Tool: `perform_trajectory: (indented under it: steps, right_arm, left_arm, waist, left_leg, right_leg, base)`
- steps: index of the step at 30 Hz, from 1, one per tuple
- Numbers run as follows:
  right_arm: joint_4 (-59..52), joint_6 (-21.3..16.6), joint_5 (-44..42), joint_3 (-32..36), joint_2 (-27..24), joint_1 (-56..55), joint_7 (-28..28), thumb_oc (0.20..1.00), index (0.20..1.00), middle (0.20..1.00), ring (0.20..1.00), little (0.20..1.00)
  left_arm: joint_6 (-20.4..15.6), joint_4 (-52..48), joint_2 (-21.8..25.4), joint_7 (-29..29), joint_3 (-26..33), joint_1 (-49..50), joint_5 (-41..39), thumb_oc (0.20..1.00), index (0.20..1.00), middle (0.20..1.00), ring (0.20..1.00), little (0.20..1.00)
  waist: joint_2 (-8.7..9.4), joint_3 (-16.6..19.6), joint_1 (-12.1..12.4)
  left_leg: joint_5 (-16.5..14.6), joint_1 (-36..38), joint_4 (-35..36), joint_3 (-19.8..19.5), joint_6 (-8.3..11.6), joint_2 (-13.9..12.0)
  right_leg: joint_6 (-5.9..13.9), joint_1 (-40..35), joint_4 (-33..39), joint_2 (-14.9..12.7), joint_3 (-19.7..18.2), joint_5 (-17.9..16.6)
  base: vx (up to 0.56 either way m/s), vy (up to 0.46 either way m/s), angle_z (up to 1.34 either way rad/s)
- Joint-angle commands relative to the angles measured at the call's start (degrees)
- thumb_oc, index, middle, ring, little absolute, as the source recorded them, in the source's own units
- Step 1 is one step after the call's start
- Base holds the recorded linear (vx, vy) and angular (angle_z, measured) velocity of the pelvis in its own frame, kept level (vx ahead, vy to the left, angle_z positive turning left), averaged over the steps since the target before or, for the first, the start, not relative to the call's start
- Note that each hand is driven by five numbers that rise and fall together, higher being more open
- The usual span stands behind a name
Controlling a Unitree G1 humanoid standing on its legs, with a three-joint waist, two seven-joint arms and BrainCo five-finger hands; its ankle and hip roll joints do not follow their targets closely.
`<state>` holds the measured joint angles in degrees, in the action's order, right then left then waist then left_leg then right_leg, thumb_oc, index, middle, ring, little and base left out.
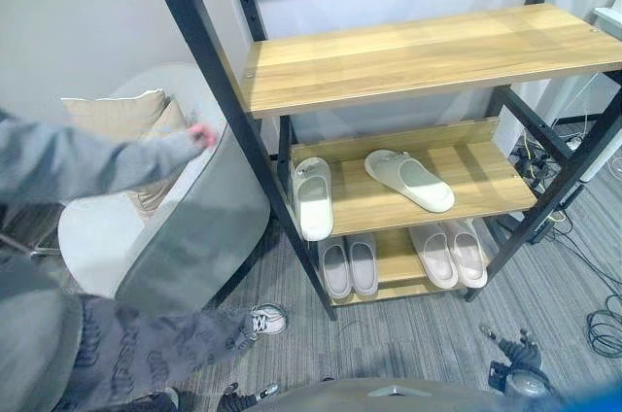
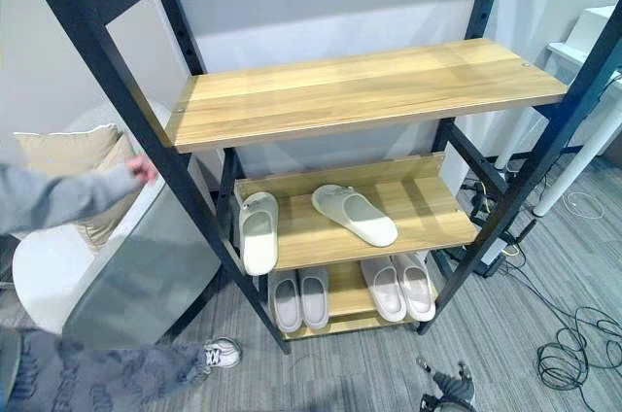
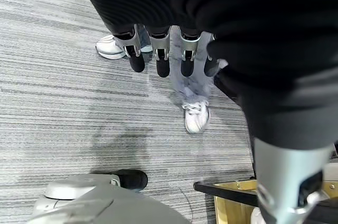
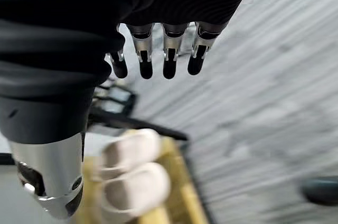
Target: Arrange the slippers neatly on the shoe rack.
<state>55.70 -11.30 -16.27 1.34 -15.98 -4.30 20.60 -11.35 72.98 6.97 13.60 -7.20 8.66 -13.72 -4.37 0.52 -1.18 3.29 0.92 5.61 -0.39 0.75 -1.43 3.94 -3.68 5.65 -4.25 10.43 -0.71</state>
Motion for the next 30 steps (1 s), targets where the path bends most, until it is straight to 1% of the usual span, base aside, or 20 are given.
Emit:
perform_trajectory:
  steps: [1, 4, 7, 9, 14, 19, 25, 28, 30]
  right_arm:
    - [-9.6, -3.7, 7.4, -1.2, -2.1, 1.3, 3.2, 1.000, 1.000, 1.000, 1.000, 1.000]
    - [-19.3, -3.9, 13.3, -2.1, -4.1, 0.8, 4.3, 1.000, 1.000, 1.000, 1.000, 1.000]
    - [-26.4, -3.4, 18.9, -3.7, -6.0, 1.4, 4.8, 1.000, 1.000, 1.000, 1.000, 1.000]
    - [-28.1, -3.1, 19.9, -4.6, -6.5, 2.4, 4.8, 1.000, 1.000, 1.000, 1.000, 1.000]
    - [-29.0, -2.1, 20.5, -6.7, -8.1, 6.1, 4.4, 1.000, 1.000, 1.000, 1.000, 1.000]
    - [-29.7, -1.6, 21.8, -7.4, -10.5, 8.1, 4.4, 1.000, 1.000, 1.000, 1.000, 1.000]
    - [-30.1, -1.8, 20.0, -7.0, -11.1, 10.3, 4.6, 1.000, 1.000, 1.000, 1.000, 1.000]
    - [-31.8, -2.5, 17.9, -5.4, -12.2, 11.2, 5.2, 1.000, 1.000, 1.000, 1.000, 1.000]
    - [-31.1, -2.6, 17.6, -6.1, -12.7, 12.9, 5.2, 1.000, 1.000, 1.000, 1.000, 1.000]
  left_arm:
    - [0.1, 1.2, 0.9, 0.1, -0.5, -3.4, 4.4, 1.000, 1.000, 1.000, 1.000, 1.000]
    - [0.0, 0.6, 0.9, 0.5, 0.1, -3.4, 5.4, 1.000, 1.000, 1.000, 1.000, 1.000]
    - [0.1, 0.3, 1.0, 0.9, 0.2, -3.9, 6.8, 1.000, 1.000, 1.000, 1.000, 1.000]
    - [0.2, 0.3, 0.9, 0.9, -0.2, -4.1, 7.3, 1.000, 1.000, 1.000, 1.000, 1.000]
    - [0.5, 0.1, 0.7, 1.1, -1.7, -4.8, 8.3, 1.000, 1.000, 1.000, 1.000, 1.000]
    - [0.6, 0.0, 1.0, 1.1, -1.7, -5.5, 8.0, 1.000, 1.000, 1.000, 1.000, 1.000]
    - [0.7, 0.1, 1.1, 1.6, -2.0, -5.7, 7.4, 1.000, 1.000, 1.000, 1.000, 1.000]
    - [1.0, 0.4, 1.2, 1.8, -2.2, -5.4, 7.2, 1.000, 1.000, 1.000, 1.000, 1.000]
    - [1.0, 0.2, 1.4, 1.7, -2.3, -5.8, 7.0, 1.000, 1.000, 1.000, 1.000, 1.000]
  waist:
    - [2.76, -1.6, 0.1]
    - [2.48, -2.1, 0.1]
    - [2.33, -2.1, 0.3]
    - [2.30, -2.1, 0.4]
    - [2.15, -2.3, 0.6]
    - [2.03, -2.7, 0.6]
    - [1.89, -2.8, 0.8]
    - [1.79, -2.9, 0.8]
    - [1.85, -2.9, 0.9]
  left_leg:
    - [-5.4, 2.7, -0.6, -1.4, 1.60, 0.4]
    - [-5.5, 3.5, -0.6, -1.0, 1.61, 0.2]
    - [-5.4, 3.5, -0.6, -0.7, 1.86, -0.1]
    - [-5.1, 3.1, -0.6, -0.9, 2.04, -0.2]
    - [-4.6, 1.7, -0.6, -1.6, 2.40, -0.2]
    - [-4.4, 1.6, -0.6, -1.9, 2.53, -0.2]
    - [-3.9, 0.3, -0.6, -1.8, 2.69, -0.3]
    - [-3.5, -1.3, -0.6, -2.1, 2.88, -0.2]
    - [-3.2, -2.5, -0.6, -2.1, 3.06, -0.3]
  right_leg:
    - [4.78, -0.8, -0.6, -3.4, 0.4, 1.1]
    - [4.75, -1.2, -0.6, -3.2, 0.3, 1.4]
    - [4.70, -1.2, -0.6, -3.1, 0.2, 1.7]
    - [4.65, -1.0, -0.6, -3.1, 0.4, 1.7]
    - [4.36, -0.2, -0.6, -2.8, 0.8, 2.1]
    - [4.24, -0.3, -0.6, -2.6, 1.3, 2.3]
    - [4.33, 1.0, -0.6, -2.6, 1.4, 2.1]
    - [4.30, 2.4, -0.6, -2.6, 1.9, 2.0]
    - [4.36, 3.8, -0.6, -2.6, 2.0, 1.8]
  base:
    - [0.03, -0.074, -0.01]
    - [0.02, -0.035, -0.03]
    - [0.01, -0.049, -0.03]
    - [0.00, -0.046, -0.04]
    - [0.00, -0.045, 0.04]
    - [0.04, -0.034, 0.06]
    - [0.02, -0.020, 0.03]
    - [0.04, -0.037, 0.05]
    - [0.00, -0.010, 0.02]
